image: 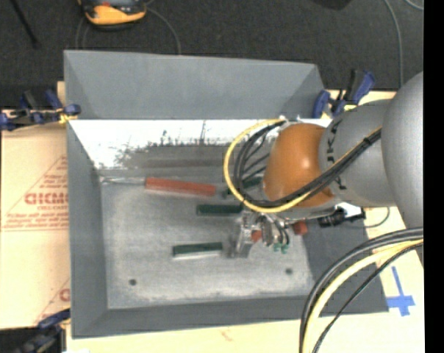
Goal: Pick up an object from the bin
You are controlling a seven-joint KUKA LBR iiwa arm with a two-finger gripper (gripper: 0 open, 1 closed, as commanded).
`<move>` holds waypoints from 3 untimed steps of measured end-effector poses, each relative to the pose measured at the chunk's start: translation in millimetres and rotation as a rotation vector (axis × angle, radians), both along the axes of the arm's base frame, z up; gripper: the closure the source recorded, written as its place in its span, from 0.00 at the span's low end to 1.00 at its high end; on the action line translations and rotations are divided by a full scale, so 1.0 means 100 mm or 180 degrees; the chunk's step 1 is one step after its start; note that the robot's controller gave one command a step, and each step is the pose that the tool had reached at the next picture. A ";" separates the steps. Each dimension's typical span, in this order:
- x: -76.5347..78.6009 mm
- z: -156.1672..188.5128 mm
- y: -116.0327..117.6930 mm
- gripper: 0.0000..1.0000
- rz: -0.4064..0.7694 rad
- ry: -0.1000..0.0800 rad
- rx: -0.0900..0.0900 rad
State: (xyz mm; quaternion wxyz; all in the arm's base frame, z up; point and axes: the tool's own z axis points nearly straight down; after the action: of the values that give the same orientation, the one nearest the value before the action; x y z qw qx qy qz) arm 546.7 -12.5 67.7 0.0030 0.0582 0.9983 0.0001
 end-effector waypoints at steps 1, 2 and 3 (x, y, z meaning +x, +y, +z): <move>0.00 0.03 -0.03 0.00 0.0021 0.0003 -0.0005; 0.00 0.03 -0.03 0.00 0.0021 0.0003 -0.0005; -0.14 0.03 0.35 0.00 0.0037 0.0010 -0.0002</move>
Offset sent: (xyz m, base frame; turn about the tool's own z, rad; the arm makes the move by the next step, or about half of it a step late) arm 0.0000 0.0000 0.0000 0.0000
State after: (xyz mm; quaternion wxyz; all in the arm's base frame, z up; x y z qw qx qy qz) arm 532.7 22.2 70.5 0.0015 0.0523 0.9986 -0.0004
